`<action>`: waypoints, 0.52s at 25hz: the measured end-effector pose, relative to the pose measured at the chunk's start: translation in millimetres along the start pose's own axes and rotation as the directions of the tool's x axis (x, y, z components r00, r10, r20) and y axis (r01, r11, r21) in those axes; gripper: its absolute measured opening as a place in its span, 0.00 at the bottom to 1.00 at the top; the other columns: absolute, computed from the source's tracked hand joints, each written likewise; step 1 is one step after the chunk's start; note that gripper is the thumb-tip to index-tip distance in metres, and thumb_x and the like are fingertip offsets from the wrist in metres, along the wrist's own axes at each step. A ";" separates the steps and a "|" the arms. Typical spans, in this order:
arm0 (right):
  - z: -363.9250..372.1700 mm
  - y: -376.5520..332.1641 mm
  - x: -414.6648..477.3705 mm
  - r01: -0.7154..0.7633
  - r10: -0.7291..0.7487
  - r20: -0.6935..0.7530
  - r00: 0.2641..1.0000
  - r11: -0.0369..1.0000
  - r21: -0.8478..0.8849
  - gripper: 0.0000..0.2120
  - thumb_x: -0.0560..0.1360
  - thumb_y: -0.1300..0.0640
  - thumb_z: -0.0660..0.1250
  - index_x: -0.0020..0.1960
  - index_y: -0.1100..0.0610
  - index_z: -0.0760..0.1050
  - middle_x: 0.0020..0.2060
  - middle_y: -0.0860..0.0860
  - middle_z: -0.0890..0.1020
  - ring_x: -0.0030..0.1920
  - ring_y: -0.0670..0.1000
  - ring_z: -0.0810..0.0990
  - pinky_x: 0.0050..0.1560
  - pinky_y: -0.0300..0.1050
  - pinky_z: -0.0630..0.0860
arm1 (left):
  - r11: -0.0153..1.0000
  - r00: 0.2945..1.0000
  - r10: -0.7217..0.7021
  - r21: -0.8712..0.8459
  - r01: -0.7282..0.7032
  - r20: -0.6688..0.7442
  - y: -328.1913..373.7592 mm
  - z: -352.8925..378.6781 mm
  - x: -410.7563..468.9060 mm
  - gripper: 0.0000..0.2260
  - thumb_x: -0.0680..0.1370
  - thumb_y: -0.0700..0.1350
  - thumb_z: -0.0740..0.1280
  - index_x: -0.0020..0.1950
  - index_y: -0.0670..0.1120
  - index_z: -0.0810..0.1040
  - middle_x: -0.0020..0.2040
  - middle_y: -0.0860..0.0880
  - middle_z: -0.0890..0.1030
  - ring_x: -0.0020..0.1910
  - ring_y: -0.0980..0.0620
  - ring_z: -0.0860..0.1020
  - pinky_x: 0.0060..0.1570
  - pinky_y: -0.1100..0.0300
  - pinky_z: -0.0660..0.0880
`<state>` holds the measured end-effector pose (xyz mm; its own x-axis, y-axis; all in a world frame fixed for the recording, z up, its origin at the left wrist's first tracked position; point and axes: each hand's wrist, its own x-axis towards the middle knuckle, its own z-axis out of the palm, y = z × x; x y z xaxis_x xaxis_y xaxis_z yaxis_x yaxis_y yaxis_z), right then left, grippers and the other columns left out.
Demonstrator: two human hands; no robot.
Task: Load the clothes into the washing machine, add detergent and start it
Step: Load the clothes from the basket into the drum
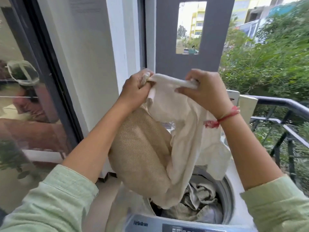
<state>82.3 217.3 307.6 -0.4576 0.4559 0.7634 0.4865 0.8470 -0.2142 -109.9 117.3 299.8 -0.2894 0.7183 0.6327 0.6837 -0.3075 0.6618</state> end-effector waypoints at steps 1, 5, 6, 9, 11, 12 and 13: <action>12.6 21.9 -19.9 -0.028 0.031 0.094 0.995 0.999 -0.038 0.14 0.68 0.46 0.73 0.42 0.54 0.73 0.36 0.53 0.79 0.38 0.57 0.77 0.36 0.47 0.71 | 0.998 1.000 0.013 0.056 -0.013 -0.004 -3.6 4.9 -2.4 0.05 0.76 0.46 0.62 0.47 0.51 0.78 0.38 0.53 0.80 0.41 0.54 0.78 0.45 0.56 0.75; 68.4 95.4 -111.8 -0.300 0.334 0.352 0.874 0.942 -0.149 0.11 0.69 0.56 0.68 0.36 0.57 0.66 0.34 0.53 0.76 0.41 0.60 0.78 0.37 0.48 0.68 | 0.947 0.993 0.046 0.312 -0.079 0.112 -16.9 20.4 -12.9 0.09 0.77 0.42 0.61 0.53 0.51 0.78 0.38 0.52 0.78 0.42 0.51 0.77 0.41 0.60 0.72; 72.7 105.9 -127.1 -0.348 0.367 0.427 0.827 0.929 -0.124 0.12 0.70 0.57 0.69 0.35 0.57 0.67 0.33 0.52 0.76 0.41 0.58 0.77 0.37 0.47 0.67 | 0.935 0.991 0.041 0.346 -0.082 0.123 -20.7 21.7 -14.1 0.10 0.76 0.43 0.61 0.54 0.50 0.78 0.40 0.50 0.80 0.44 0.48 0.77 0.43 0.58 0.73; 55.2 130.3 -140.7 -0.376 0.350 0.556 0.754 0.924 -0.071 0.17 0.71 0.55 0.72 0.30 0.51 0.66 0.30 0.46 0.73 0.38 0.54 0.74 0.36 0.40 0.67 | 0.882 0.985 0.030 0.460 -0.106 0.169 -32.0 16.3 -12.4 0.17 0.70 0.50 0.57 0.55 0.52 0.78 0.47 0.45 0.83 0.48 0.42 0.79 0.47 0.51 0.75; 38.2 138.7 -131.7 -0.286 0.319 0.403 0.858 0.948 -0.141 0.13 0.71 0.51 0.71 0.33 0.52 0.71 0.33 0.49 0.76 0.37 0.54 0.75 0.36 0.45 0.72 | 0.840 0.982 0.039 0.527 -0.132 0.183 -42.5 12.7 -10.5 0.18 0.69 0.50 0.56 0.54 0.51 0.78 0.49 0.44 0.82 0.48 0.39 0.79 0.46 0.50 0.74; 34.6 141.0 -129.2 -0.286 0.329 0.232 0.915 0.937 -0.201 0.09 0.72 0.51 0.70 0.38 0.54 0.75 0.37 0.51 0.78 0.37 0.55 0.76 0.36 0.46 0.73 | 0.823 0.983 0.035 0.552 -0.132 0.182 -46.9 11.9 -10.5 0.18 0.69 0.50 0.56 0.54 0.51 0.78 0.49 0.44 0.82 0.48 0.38 0.78 0.45 0.50 0.74; 34.6 139.3 -130.3 -0.328 0.346 0.044 0.937 0.918 -0.222 0.06 0.73 0.53 0.69 0.43 0.55 0.78 0.40 0.53 0.79 0.38 0.55 0.75 0.37 0.47 0.73 | 0.812 0.983 0.028 0.570 -0.127 0.180 -52.6 12.1 -11.5 0.18 0.69 0.50 0.56 0.54 0.51 0.77 0.50 0.43 0.82 0.48 0.38 0.78 0.44 0.49 0.74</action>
<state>183.9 285.4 157.2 -0.2935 0.7322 0.6146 0.7622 0.5673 -0.3118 -134.5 132.7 252.8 -0.1451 0.8101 0.5681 0.9737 0.0149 0.2274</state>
